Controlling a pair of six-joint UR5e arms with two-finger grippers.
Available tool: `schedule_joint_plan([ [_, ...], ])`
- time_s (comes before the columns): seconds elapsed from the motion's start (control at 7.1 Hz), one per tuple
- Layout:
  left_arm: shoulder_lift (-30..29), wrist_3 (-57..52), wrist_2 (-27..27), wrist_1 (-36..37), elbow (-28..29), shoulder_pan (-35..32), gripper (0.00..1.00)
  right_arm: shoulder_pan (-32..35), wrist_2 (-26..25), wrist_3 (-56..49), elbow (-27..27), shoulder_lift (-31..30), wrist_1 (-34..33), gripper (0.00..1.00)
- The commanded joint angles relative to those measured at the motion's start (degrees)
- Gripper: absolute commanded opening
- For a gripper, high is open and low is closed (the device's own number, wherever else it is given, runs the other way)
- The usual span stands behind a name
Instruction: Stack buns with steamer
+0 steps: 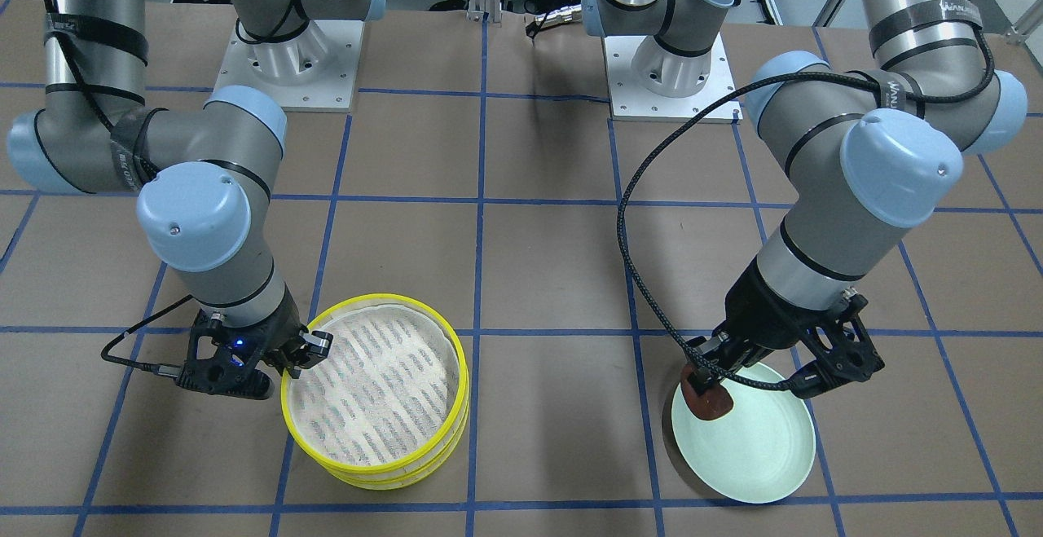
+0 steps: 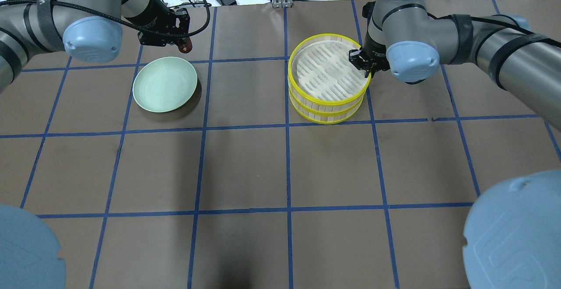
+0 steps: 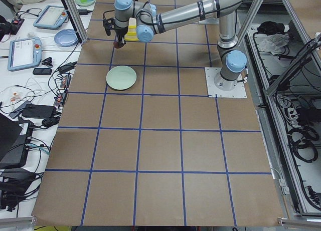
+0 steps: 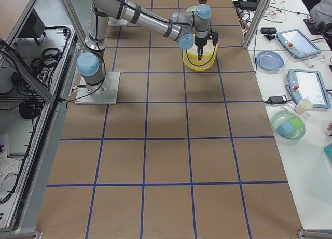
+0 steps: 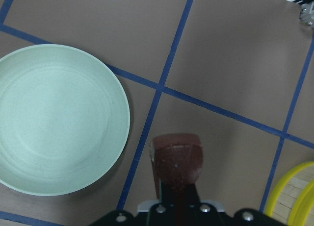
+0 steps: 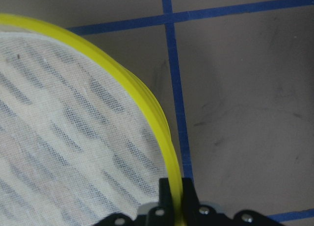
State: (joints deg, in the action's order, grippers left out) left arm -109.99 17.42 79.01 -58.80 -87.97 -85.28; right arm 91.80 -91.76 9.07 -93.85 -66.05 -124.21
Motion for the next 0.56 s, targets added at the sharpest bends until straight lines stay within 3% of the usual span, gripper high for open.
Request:
schedule_joint_plan([
  [0.0, 0.0, 0.1, -0.6, 0.0, 0.0, 0.0, 0.0, 0.0, 0.0, 0.2, 0.0, 0.0, -0.1, 0.53],
  [0.14, 0.0, 0.0, -0.6, 0.0, 0.0, 0.0, 0.0, 0.0, -0.1, 1.6, 0.1, 0.0, -0.4, 1.0],
  [0.42, 0.0, 4.1, -2.2, 0.6, 0.1, -1.1, 0.0, 0.5, -0.3, 2.0, 0.6, -2.5, 1.2, 1.0],
])
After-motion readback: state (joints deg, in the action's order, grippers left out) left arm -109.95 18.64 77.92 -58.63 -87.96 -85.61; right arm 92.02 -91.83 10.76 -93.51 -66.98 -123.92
